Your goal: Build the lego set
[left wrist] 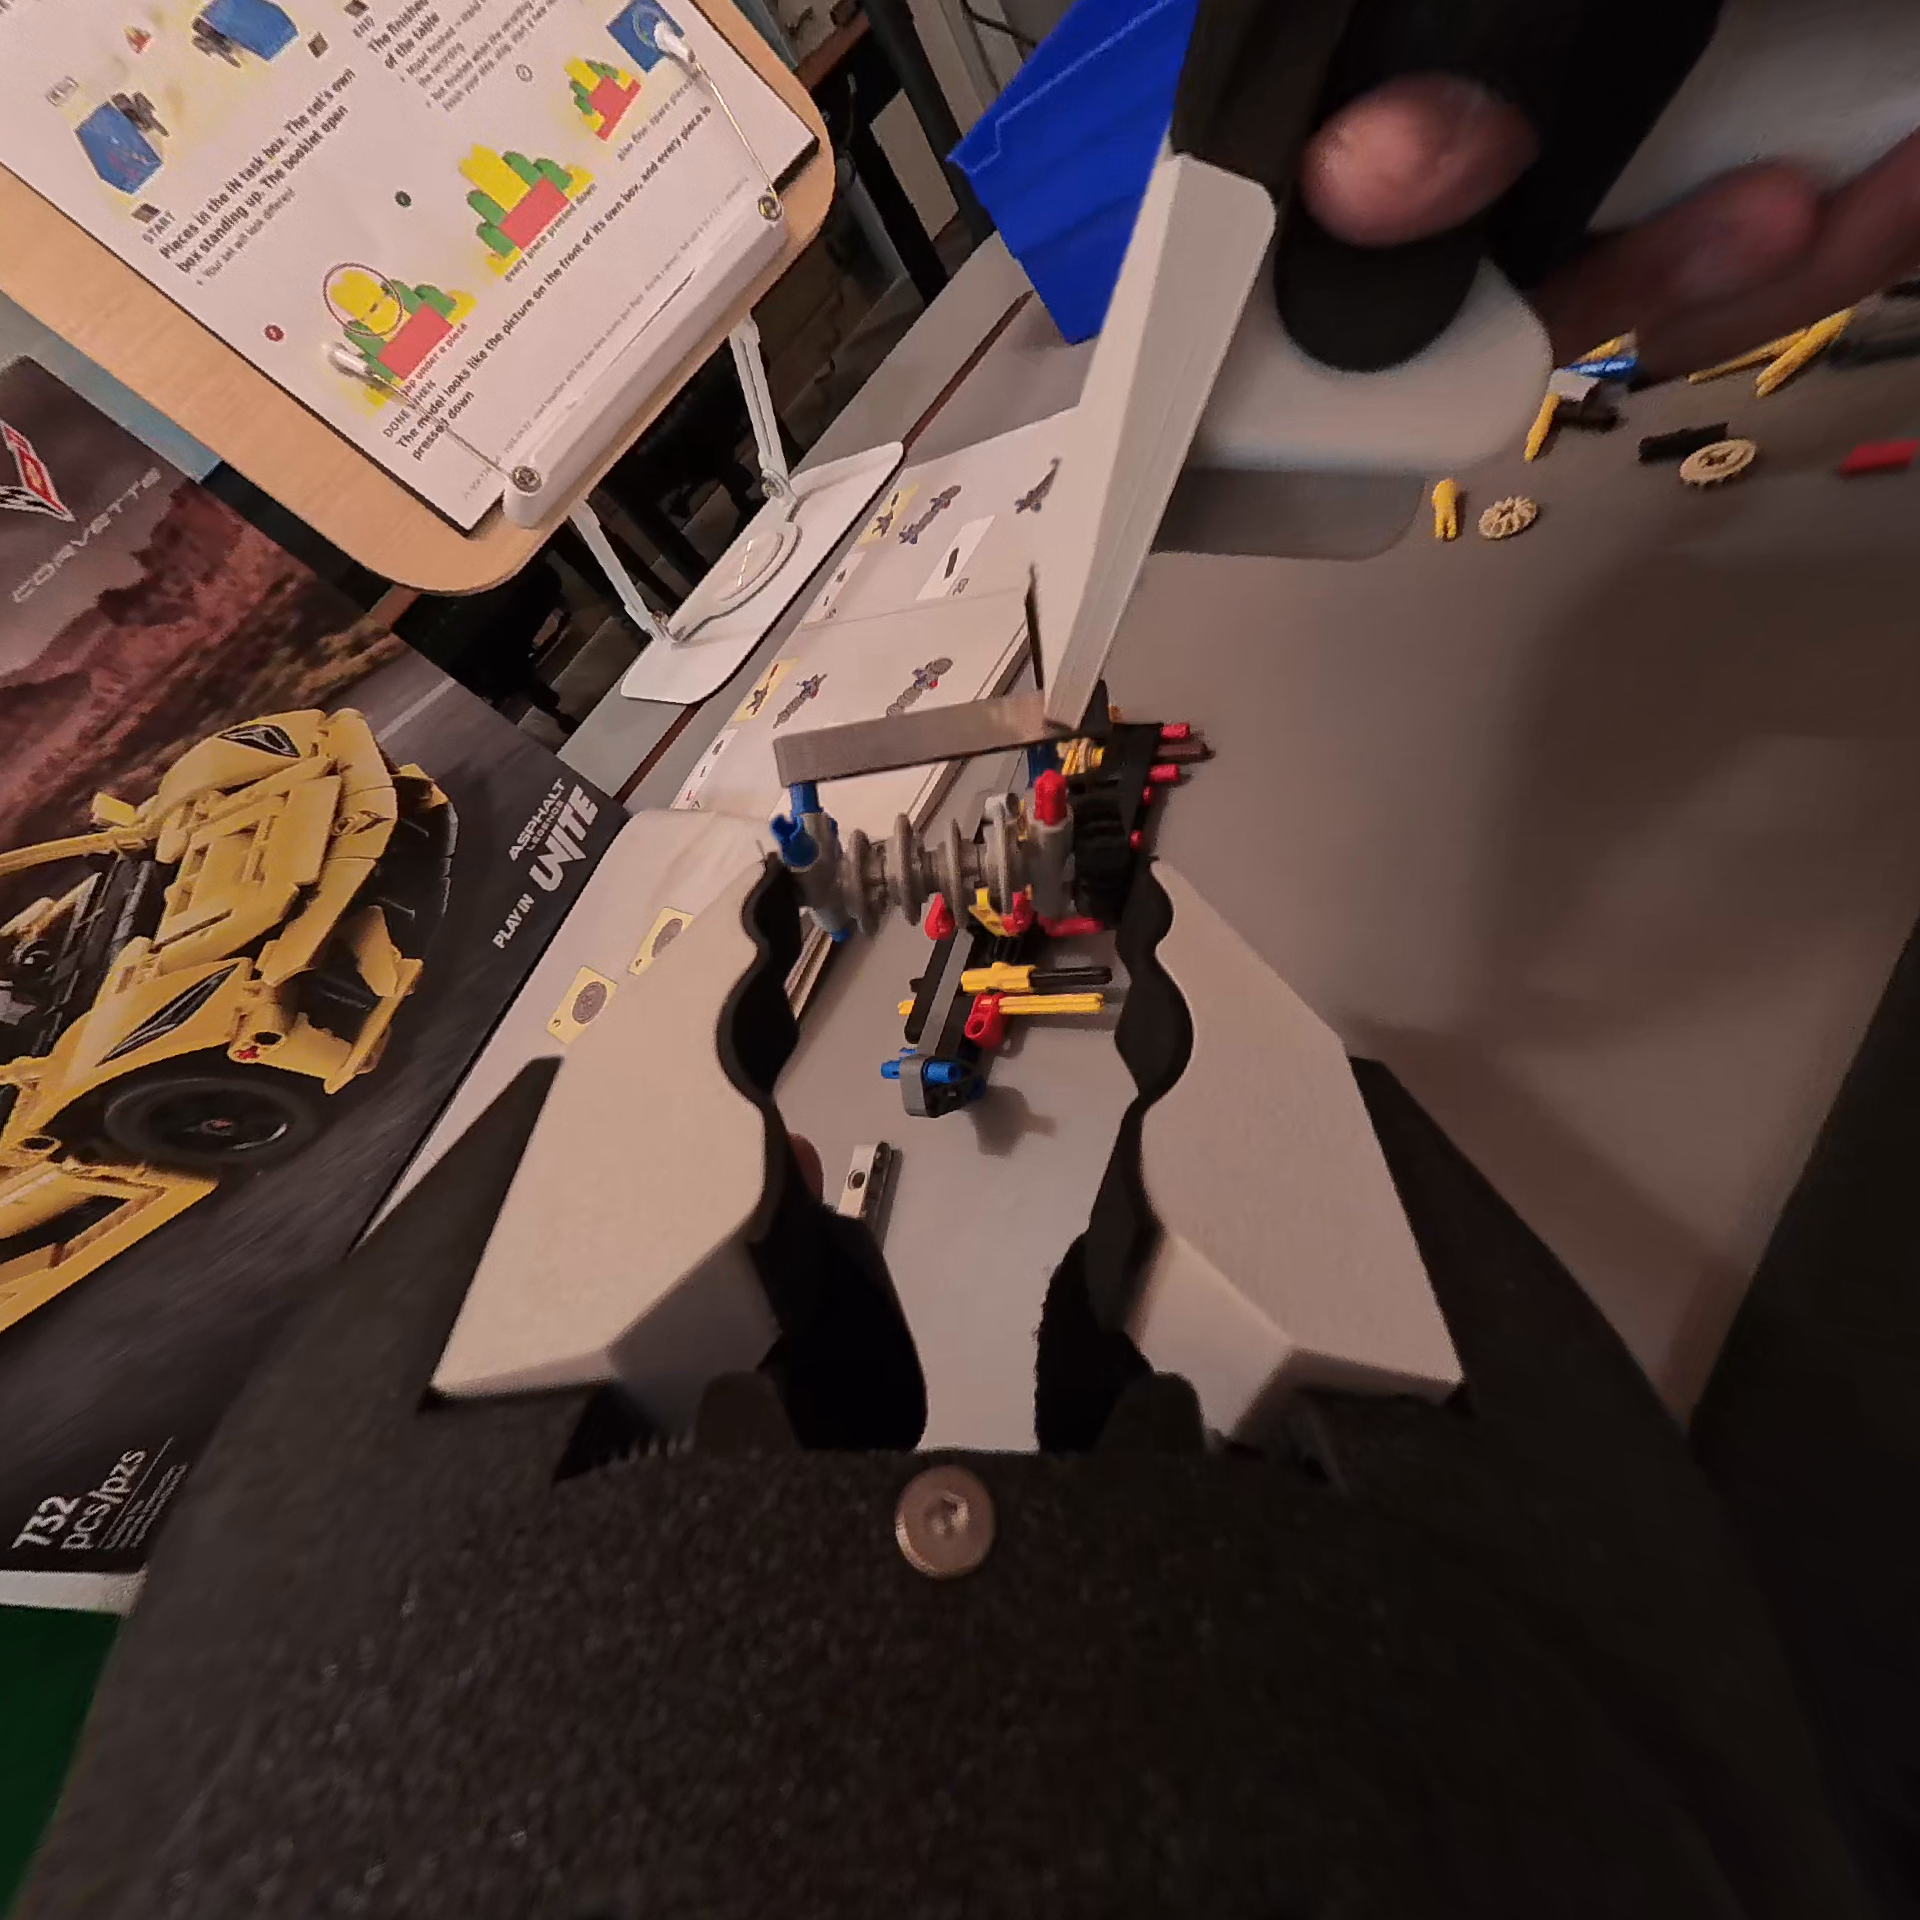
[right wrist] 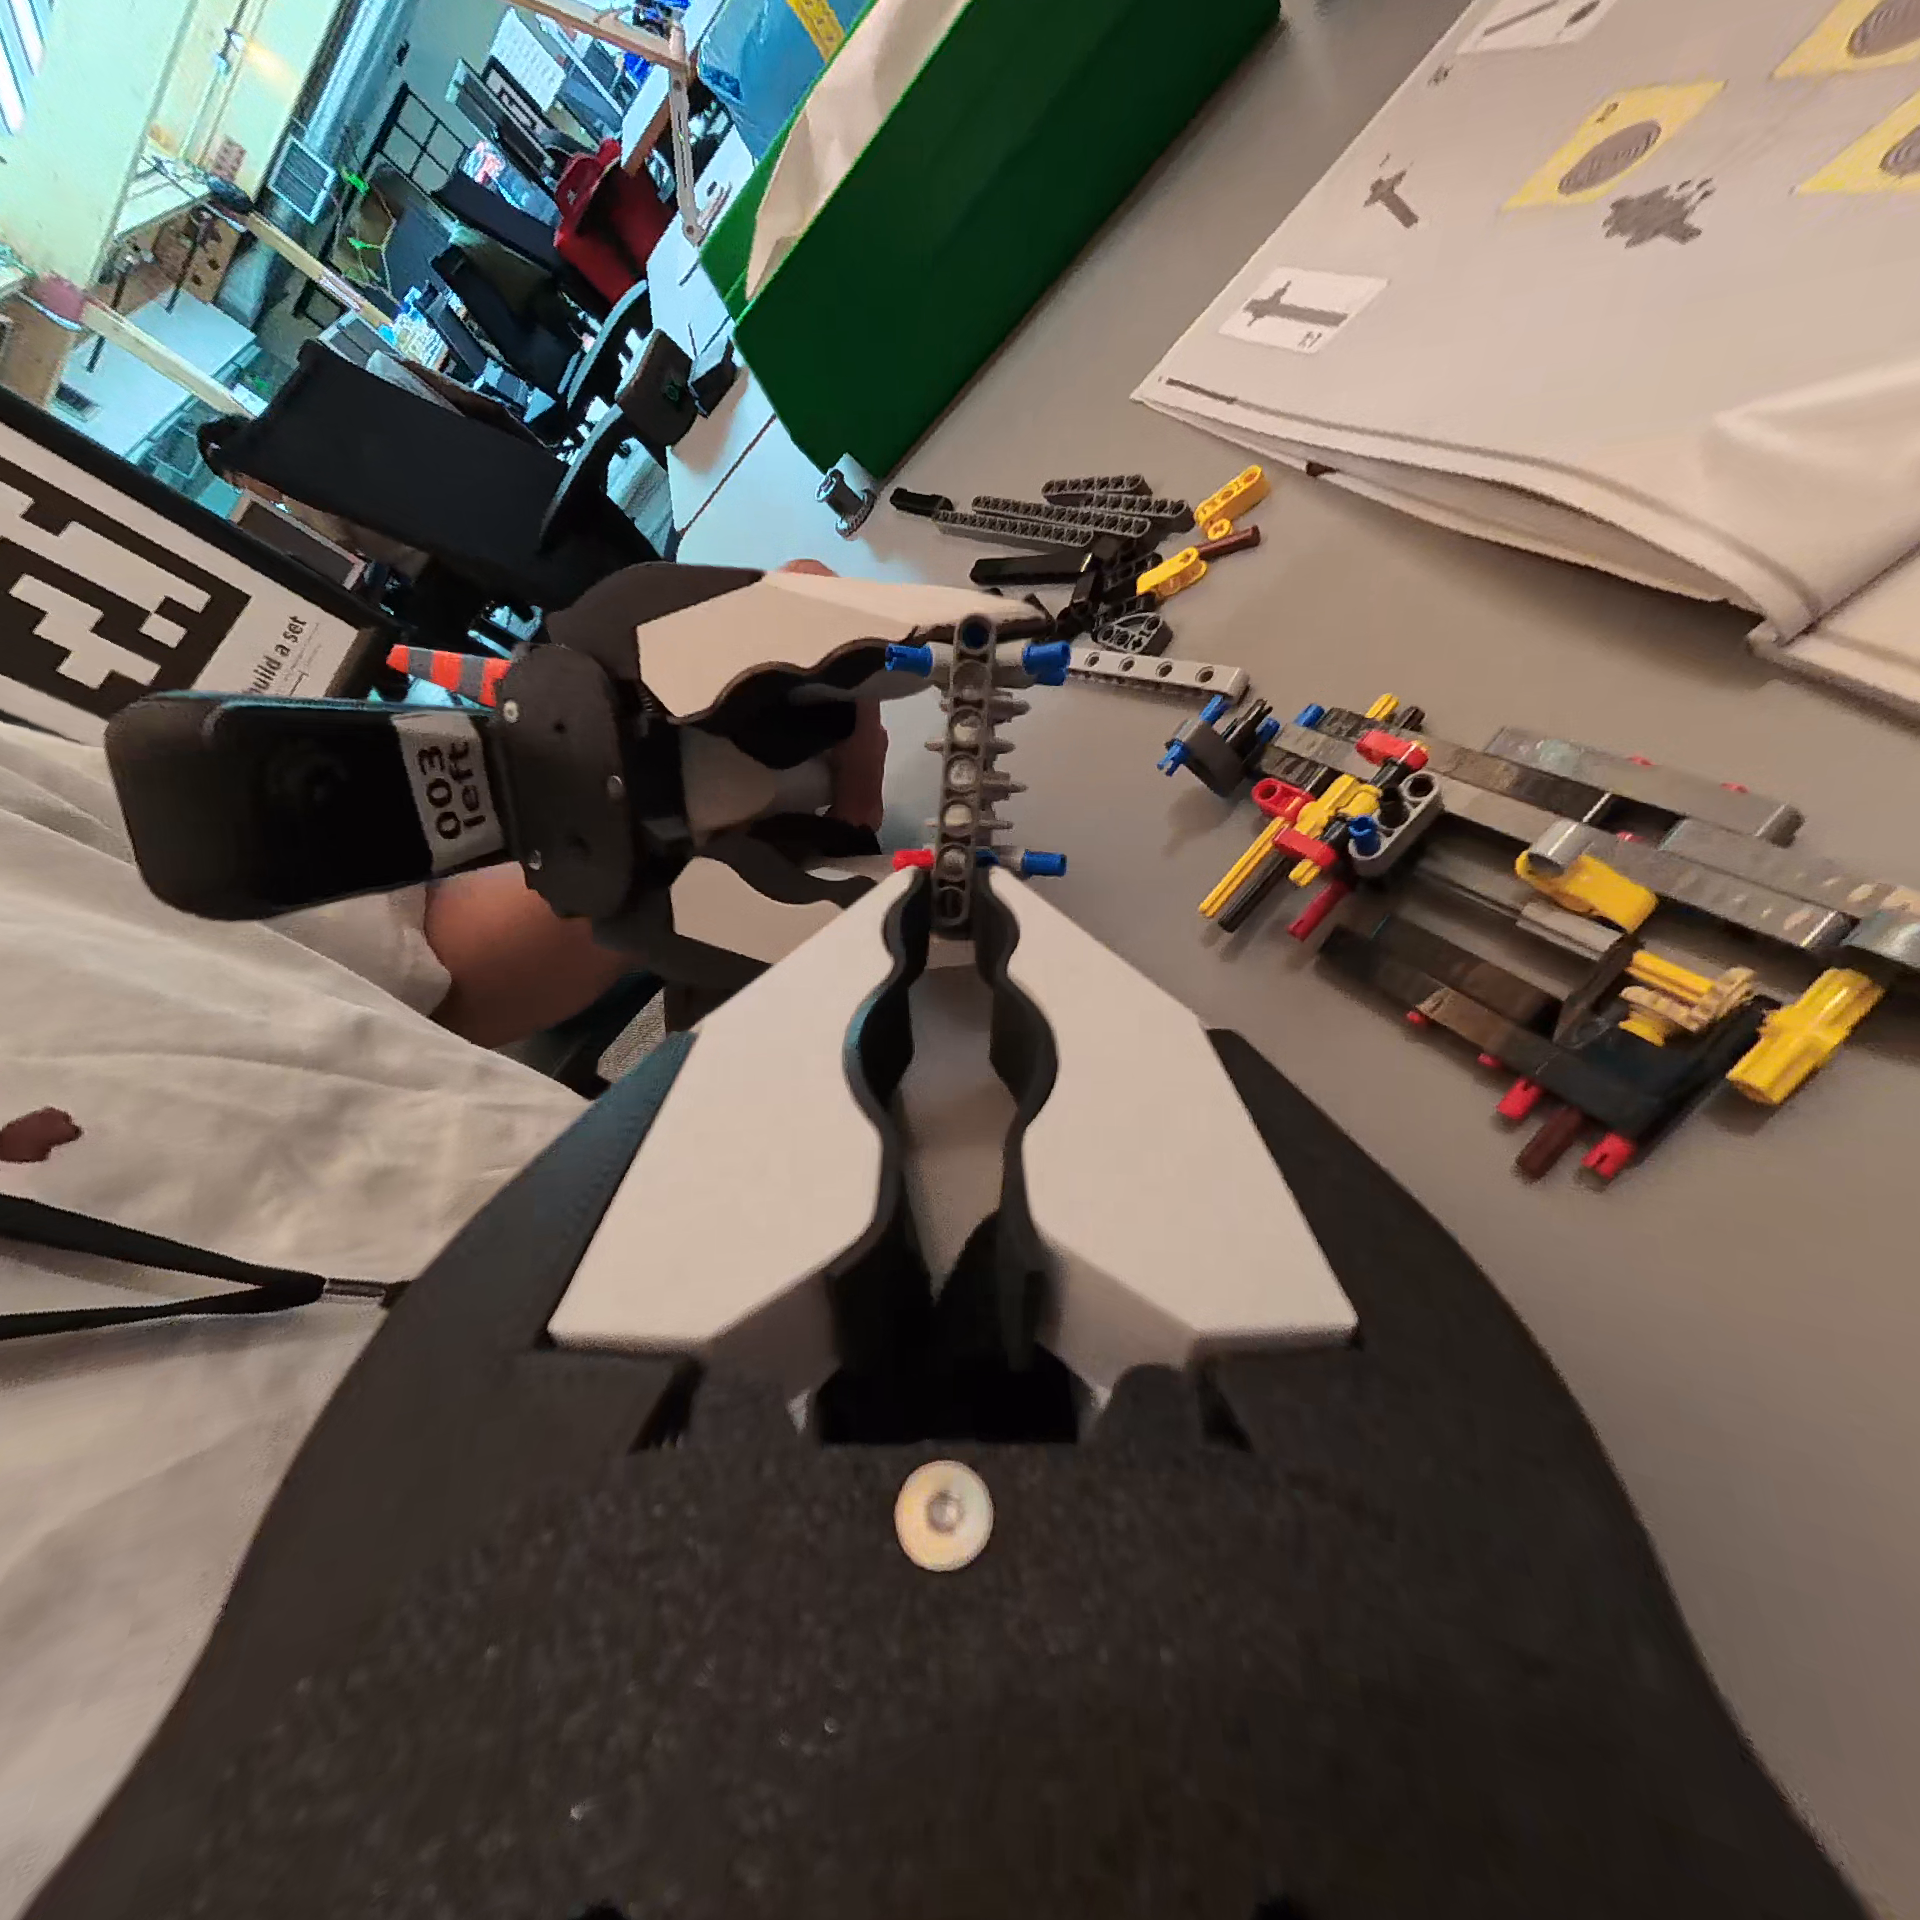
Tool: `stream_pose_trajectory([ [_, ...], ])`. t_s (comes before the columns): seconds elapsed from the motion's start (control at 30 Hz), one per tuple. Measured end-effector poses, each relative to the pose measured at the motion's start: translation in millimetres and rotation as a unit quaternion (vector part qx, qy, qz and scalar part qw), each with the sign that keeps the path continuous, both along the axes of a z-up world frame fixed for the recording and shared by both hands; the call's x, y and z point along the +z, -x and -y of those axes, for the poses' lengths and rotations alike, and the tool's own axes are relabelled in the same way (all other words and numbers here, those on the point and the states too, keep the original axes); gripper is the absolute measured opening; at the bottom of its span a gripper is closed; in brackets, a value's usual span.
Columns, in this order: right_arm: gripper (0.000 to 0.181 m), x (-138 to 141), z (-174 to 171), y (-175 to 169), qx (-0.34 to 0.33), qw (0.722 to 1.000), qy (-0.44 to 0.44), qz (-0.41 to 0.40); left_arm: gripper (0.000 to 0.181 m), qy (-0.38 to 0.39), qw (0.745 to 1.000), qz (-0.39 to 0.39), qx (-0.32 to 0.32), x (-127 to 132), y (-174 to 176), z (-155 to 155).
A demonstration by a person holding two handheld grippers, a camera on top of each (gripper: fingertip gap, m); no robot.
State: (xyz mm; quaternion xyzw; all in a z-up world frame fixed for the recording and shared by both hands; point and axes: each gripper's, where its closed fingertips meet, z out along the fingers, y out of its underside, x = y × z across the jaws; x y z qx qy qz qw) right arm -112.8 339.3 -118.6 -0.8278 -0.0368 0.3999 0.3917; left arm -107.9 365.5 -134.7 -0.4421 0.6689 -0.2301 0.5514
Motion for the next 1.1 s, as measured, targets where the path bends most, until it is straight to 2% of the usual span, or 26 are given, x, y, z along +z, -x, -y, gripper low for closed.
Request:
stream_pose_trajectory([
  [0.23,0.006,-1.0,2.8,-4.8,0.017,0.999,-0.04,0.033,0.06,0.012,1.0,0.016,-0.025,4.6,0.3,7.1],
  [0.37,0.006,6.9,3.6,-9.0,0.021,0.999,-0.045,-0.003,0.06,0.023,0.998,0.036,-0.038,10.8,0.2,9.3],
  [0.6,0.006,20.5,6.4,-4.6,0.078,0.985,-0.041,-0.146,0.06,0.017,0.993,0.1,-0.068,33.5,5.5,16.7],
  [0.9,0.007,29.8,14.2,3.0,0.161,0.928,-0.018,-0.336,0.06,0.013,0.986,0.137,-0.092,46.7,8.0,24.7],
  [1.1,0.007,31.2,12.6,1.8,0.174,0.905,-0.009,-0.388,0.06,0.015,0.982,0.156,-0.103,54.0,8.6,27.6],
])
